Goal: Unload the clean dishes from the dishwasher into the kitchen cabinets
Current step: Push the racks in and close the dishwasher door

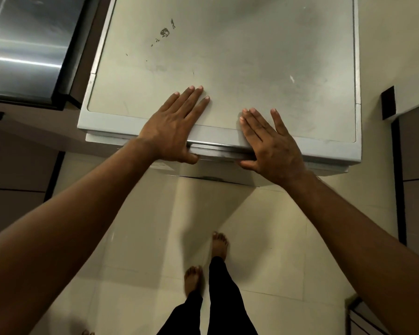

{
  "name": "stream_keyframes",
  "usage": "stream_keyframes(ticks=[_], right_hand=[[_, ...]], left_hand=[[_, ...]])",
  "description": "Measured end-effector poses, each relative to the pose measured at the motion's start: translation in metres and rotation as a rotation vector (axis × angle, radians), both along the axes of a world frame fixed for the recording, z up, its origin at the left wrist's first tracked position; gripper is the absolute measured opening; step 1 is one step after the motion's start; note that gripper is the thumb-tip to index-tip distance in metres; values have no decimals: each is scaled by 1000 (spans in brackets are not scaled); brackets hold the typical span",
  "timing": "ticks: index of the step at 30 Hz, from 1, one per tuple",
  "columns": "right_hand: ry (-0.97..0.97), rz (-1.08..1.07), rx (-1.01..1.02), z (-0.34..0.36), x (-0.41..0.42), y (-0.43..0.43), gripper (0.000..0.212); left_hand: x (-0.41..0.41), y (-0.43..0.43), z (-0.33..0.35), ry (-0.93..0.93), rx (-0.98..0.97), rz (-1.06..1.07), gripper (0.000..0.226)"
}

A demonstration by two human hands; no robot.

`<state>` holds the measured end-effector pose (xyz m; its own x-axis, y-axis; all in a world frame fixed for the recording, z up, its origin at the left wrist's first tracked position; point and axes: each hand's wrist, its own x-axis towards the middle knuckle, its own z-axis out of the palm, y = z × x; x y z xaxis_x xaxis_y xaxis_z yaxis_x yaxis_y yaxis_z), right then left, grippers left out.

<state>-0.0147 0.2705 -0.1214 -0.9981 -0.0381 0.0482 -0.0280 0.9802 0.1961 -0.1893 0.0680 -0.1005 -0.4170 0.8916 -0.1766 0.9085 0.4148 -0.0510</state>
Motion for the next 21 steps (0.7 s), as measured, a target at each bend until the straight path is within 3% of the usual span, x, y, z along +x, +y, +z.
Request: stream_keyframes(ticks=[7,14,21], right_hand=[[21,12,-56,-3,0,2,99],[-170,-49,-93,8,-32,14,137],[-176,-60,-91,7,-32,10,135]], left_hand=[[-1,2,-4,10,5,16,132],[-1,2,-6,32,-5,16,132],[0,2,-8,44,-7,9,130]])
